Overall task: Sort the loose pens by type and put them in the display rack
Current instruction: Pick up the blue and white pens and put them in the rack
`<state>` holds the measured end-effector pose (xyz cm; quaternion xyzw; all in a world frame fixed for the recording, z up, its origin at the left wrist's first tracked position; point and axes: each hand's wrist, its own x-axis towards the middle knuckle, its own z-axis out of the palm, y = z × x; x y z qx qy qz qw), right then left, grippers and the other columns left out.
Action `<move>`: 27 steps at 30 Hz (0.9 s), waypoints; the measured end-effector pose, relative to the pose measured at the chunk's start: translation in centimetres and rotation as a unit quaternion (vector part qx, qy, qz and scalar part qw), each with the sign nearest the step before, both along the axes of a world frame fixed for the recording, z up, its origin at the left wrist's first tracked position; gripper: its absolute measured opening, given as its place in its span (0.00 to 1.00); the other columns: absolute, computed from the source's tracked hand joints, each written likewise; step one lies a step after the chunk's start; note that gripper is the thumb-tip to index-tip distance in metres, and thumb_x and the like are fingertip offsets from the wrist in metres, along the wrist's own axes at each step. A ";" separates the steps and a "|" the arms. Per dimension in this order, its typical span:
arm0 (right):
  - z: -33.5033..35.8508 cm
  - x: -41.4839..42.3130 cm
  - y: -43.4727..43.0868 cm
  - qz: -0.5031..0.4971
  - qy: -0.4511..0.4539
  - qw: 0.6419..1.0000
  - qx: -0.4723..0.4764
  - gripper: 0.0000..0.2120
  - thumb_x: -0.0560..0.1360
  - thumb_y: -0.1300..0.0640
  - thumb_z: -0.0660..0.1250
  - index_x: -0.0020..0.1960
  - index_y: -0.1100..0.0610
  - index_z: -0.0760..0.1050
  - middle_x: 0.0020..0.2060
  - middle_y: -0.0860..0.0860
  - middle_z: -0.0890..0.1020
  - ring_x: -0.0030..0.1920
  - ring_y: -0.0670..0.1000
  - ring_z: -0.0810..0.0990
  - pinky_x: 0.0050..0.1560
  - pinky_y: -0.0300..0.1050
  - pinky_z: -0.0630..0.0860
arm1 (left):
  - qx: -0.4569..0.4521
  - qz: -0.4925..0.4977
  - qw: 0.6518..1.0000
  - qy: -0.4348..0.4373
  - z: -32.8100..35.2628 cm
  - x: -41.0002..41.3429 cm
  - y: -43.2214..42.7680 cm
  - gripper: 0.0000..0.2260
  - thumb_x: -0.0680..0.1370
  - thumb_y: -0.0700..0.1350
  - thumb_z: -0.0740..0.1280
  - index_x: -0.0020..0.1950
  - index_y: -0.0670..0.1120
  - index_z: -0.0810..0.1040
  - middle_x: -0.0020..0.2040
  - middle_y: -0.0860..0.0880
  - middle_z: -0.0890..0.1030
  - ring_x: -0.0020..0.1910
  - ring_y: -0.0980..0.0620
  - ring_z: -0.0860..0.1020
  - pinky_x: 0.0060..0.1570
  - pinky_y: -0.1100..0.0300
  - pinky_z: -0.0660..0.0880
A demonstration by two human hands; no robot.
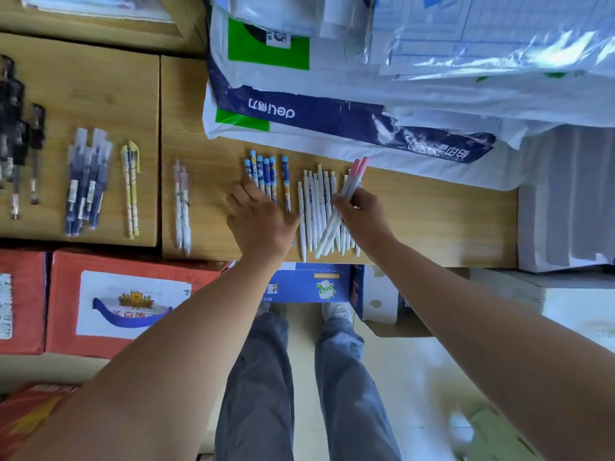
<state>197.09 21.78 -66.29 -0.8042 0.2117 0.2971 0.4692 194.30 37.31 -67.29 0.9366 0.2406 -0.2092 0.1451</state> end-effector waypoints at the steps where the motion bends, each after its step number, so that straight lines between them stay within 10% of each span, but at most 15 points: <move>1: 0.0 0.0 0.0 0.004 0.001 1.000 0.003 0.17 0.79 0.54 0.64 0.47 0.70 0.73 0.30 0.53 0.70 0.28 0.48 0.65 0.29 0.42 0.63 | 0.001 0.002 1.000 0.004 0.0 0.1 0.0 0.43 0.69 0.56 0.72 0.73 0.37 0.55 0.67 0.40 0.64 0.63 0.42 0.66 0.52 0.50 0.72; 27: 0.0 -0.1 -2.0 -0.043 0.035 0.994 0.094 0.09 0.79 0.56 0.64 0.43 0.60 0.75 0.27 0.50 0.71 0.28 0.47 0.68 0.31 0.41 0.67 | -0.008 -0.040 0.999 -0.003 -0.1 1.3 1.8 0.14 0.81 0.43 0.58 0.61 0.34 0.67 0.47 0.40 0.76 0.43 0.41 0.76 0.34 0.55 0.67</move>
